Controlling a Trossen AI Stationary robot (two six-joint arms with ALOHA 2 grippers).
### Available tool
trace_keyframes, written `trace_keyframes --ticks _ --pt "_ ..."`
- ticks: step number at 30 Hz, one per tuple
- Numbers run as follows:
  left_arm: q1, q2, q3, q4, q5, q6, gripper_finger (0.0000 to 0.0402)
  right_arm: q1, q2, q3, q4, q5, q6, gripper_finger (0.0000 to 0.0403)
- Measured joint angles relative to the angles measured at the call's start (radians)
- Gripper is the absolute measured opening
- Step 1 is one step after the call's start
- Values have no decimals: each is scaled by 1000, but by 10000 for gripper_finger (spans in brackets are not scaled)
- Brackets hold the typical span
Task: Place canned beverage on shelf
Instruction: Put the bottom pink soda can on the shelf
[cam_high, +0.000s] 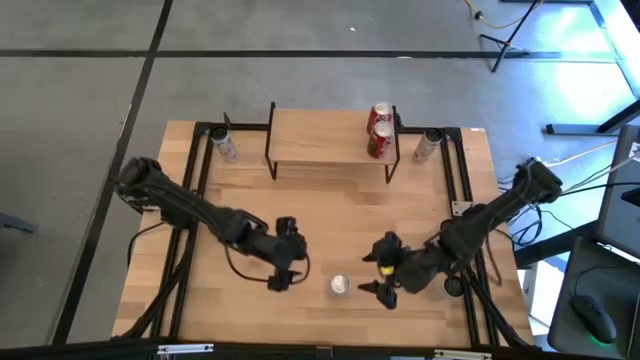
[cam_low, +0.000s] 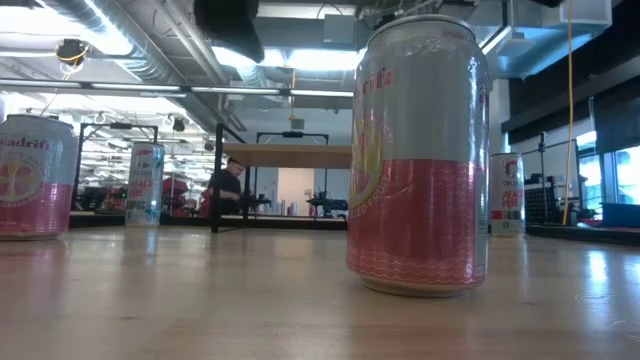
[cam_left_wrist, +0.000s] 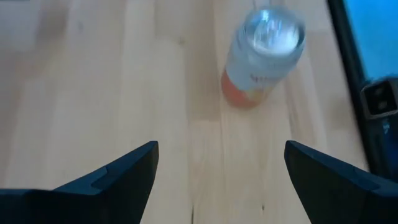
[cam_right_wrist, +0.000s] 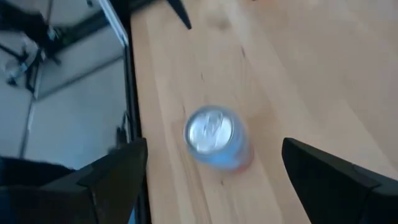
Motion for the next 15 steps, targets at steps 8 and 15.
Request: trace_keyframes --ticks 8,15 --pt "-18 140 0 72 2 -4 336 61 165 0 -3 10 0 358" --pt "-11 242 0 236 5 -18 336 90 293 0 57 1 53 358"
